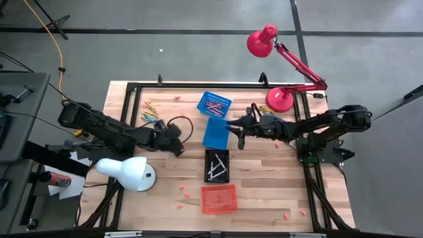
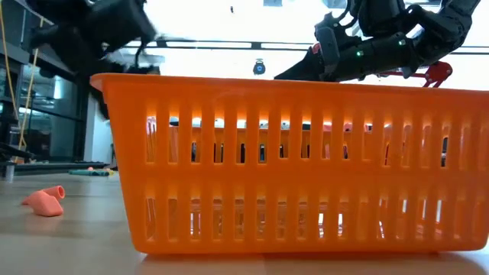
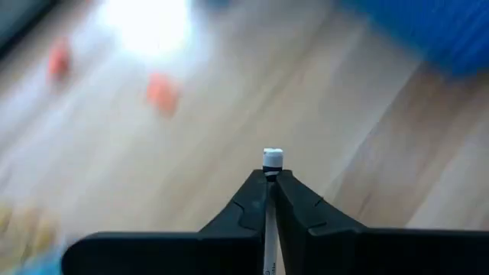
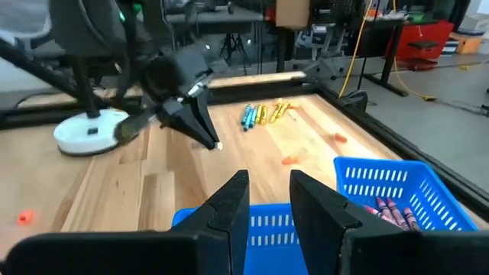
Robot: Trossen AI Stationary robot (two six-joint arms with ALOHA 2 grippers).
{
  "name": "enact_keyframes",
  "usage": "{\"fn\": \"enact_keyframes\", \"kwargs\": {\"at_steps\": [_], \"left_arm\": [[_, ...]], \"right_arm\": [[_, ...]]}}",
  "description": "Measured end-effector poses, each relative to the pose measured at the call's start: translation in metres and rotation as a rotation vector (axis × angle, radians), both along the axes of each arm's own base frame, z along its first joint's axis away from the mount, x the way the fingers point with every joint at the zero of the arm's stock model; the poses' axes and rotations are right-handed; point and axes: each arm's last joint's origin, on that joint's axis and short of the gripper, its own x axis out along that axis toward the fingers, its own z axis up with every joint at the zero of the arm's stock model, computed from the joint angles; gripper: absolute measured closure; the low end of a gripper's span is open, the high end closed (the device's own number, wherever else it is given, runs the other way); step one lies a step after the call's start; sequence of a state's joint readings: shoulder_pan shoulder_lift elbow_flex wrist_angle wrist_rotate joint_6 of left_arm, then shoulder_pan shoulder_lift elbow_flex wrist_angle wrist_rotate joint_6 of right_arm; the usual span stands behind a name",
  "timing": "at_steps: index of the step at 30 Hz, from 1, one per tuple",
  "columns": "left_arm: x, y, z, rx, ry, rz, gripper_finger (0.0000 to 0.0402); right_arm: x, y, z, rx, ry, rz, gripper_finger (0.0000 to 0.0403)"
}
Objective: Sort crayons
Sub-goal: Put the white crayon into the black bin
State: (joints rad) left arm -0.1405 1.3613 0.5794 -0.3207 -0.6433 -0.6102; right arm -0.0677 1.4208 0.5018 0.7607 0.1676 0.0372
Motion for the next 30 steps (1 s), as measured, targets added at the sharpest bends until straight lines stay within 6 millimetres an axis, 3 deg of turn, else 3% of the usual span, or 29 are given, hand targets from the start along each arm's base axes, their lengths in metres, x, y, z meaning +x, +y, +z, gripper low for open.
{"fn": "enact_keyframes", "kwargs": {"at_steps": [6, 12, 17, 22, 30], "left_arm": [[0.034, 0.014, 0.029, 0.066, -0.474, -0.167, 0.0401], [0.044, 0.028, 0.053, -0.014, -0.760, -0.352, 0.0401], [0.051, 0.020, 0.059, -0.044, -0.871, -0.532, 0.0401], [0.059, 0.007, 0.051, 0.014, -0.883, -0.696, 0.0401], [0.071, 0.000, 0.044, 0.032, -0.977, -0.783, 0.0401]], "right_arm": [[0.000, 0.000, 0.002, -0.005, -0.023, 0.001, 0.0311], [0.001, 0.000, 0.005, -0.039, -0.037, 0.015, 0.0311], [0.001, 0.004, 0.006, -0.032, -0.060, 0.141, 0.0311], [0.002, 0.009, 0.009, -0.053, -0.089, 0.240, 0.0311], [0.002, 0.015, 0.016, -0.138, -0.155, 0.281, 0.0311]]}}
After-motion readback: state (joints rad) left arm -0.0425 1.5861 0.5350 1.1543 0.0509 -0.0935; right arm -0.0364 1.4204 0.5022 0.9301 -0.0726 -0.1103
